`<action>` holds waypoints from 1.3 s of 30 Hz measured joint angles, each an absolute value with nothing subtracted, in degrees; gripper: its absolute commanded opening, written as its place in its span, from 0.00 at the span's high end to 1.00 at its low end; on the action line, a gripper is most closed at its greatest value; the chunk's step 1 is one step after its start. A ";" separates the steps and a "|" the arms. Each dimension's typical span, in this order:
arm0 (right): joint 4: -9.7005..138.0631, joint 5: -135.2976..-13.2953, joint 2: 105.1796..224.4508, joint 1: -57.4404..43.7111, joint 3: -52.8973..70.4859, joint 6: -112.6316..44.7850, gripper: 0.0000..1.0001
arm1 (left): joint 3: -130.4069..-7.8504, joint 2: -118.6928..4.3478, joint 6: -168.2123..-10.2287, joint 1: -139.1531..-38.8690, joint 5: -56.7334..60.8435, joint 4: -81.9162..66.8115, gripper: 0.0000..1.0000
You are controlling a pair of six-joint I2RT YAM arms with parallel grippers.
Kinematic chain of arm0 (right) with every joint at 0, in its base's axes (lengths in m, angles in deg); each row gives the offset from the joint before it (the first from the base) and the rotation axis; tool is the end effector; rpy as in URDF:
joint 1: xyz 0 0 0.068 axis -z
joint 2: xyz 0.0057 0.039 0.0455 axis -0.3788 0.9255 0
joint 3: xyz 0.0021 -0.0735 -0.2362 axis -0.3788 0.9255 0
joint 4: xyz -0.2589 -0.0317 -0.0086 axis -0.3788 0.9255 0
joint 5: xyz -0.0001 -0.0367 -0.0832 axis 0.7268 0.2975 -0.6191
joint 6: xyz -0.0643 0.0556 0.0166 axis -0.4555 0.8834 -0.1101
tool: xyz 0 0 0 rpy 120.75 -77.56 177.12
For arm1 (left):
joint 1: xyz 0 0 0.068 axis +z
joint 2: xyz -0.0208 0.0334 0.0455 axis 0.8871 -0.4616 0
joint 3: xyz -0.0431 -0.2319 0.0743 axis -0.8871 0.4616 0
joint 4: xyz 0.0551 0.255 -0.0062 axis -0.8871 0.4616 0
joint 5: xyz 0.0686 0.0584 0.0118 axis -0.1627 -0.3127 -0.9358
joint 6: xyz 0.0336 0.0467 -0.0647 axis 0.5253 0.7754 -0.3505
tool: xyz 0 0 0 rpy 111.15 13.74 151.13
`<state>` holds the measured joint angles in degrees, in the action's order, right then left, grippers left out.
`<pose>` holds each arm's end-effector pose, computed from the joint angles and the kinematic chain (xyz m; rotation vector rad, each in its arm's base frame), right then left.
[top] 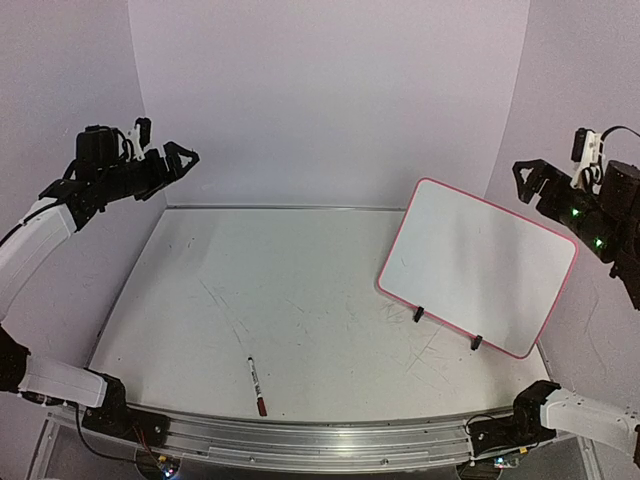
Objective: Write a sentence on the whiteboard
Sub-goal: Pick up the whiteboard stand from the corner of the board.
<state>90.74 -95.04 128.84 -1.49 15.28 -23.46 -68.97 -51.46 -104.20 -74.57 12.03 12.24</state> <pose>0.1896 0.0644 0.4282 0.0848 1.6338 0.3648 0.3087 -0.0904 0.3672 -0.0091 1.8941 -0.7586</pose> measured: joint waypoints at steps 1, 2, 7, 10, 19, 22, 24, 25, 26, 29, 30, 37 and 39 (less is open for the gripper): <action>90.82 -94.47 128.87 -1.49 15.28 -23.47 0.02 | -68.95 -51.46 -104.67 -74.57 12.03 12.26 0.01; 90.90 -93.94 128.90 -1.49 15.28 -23.48 0.02 | -68.94 -51.46 -105.10 -74.57 12.03 12.26 0.01; 90.84 -94.09 128.11 -1.49 15.56 -22.94 0.02 | -68.84 -53.11 -106.46 -74.62 14.83 11.09 0.01; 90.19 -94.59 127.07 -1.49 17.09 -22.35 0.02 | -68.80 -57.21 -106.66 -76.76 16.99 9.18 0.01; 87.08 -94.21 132.27 -1.49 17.78 -24.72 0.02 | -68.44 -70.98 -104.17 -101.30 10.31 4.85 0.02; 86.86 -93.89 134.92 -1.49 17.78 -25.44 0.02 | -68.49 -75.78 -101.88 -109.85 6.14 2.15 0.04; 86.84 -93.58 135.62 -1.50 17.79 -25.66 0.02 | -69.30 -79.87 -100.12 -114.34 4.25 0.86 0.05; 86.82 -93.50 135.64 -1.49 17.80 -25.70 0.02 | -70.27 -82.70 -98.98 -116.54 3.38 0.36 0.06; 86.69 -93.47 135.39 -1.49 17.80 -25.71 0.02 | -71.59 -85.88 -97.95 -118.63 2.48 -0.02 0.07; 85.81 -93.61 133.74 -1.50 18.36 -25.68 0.02 | -76.59 -95.60 -95.97 -123.33 1.22 -0.62 0.08; 85.45 -93.65 132.95 -1.50 18.73 -25.64 0.02 | -78.27 -98.81 -95.49 -124.81 1.04 -0.80 0.09; 84.10 -93.67 128.65 -1.49 22.04 -24.53 0.02 | -90.95 -113.28 -94.22 -130.41 1.74 0.70 0.18; 84.10 -93.58 128.05 -1.49 22.71 -24.18 0.02 | -94.78 -115.98 -94.12 -131.04 1.56 0.67 0.21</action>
<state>84.10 -93.58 128.05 -1.49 22.71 -24.18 -94.78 -115.98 -94.12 -131.04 1.56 0.67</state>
